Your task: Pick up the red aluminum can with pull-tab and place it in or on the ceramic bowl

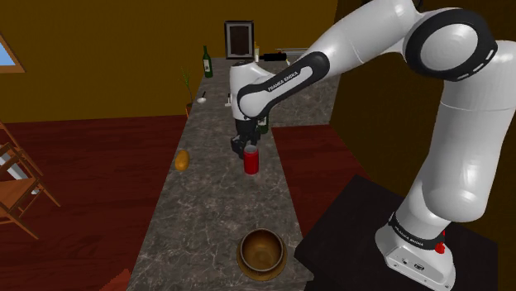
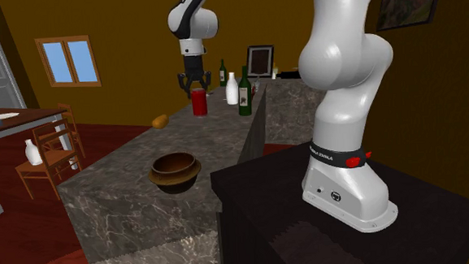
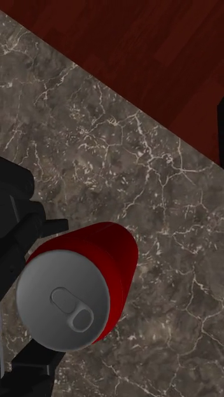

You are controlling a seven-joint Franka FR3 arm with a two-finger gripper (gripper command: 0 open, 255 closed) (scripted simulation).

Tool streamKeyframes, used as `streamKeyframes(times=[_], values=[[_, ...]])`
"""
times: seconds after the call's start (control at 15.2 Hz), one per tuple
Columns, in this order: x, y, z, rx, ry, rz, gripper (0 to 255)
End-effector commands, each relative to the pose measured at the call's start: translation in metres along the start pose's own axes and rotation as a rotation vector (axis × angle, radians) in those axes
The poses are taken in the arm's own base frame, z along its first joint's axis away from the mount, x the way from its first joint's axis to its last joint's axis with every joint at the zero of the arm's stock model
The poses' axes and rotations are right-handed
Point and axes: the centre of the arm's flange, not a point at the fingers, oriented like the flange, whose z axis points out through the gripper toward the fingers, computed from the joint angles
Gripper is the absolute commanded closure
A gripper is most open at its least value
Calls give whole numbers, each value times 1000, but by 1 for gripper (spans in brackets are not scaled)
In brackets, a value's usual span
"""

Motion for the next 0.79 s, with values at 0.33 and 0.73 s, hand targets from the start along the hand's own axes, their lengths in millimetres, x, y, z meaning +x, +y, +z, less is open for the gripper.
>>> streamKeyframes(times=[0.33,0.73], values=[[-40,-34,-16,0,0,0,255],[-100,-86,-23,0,0,0,255]])
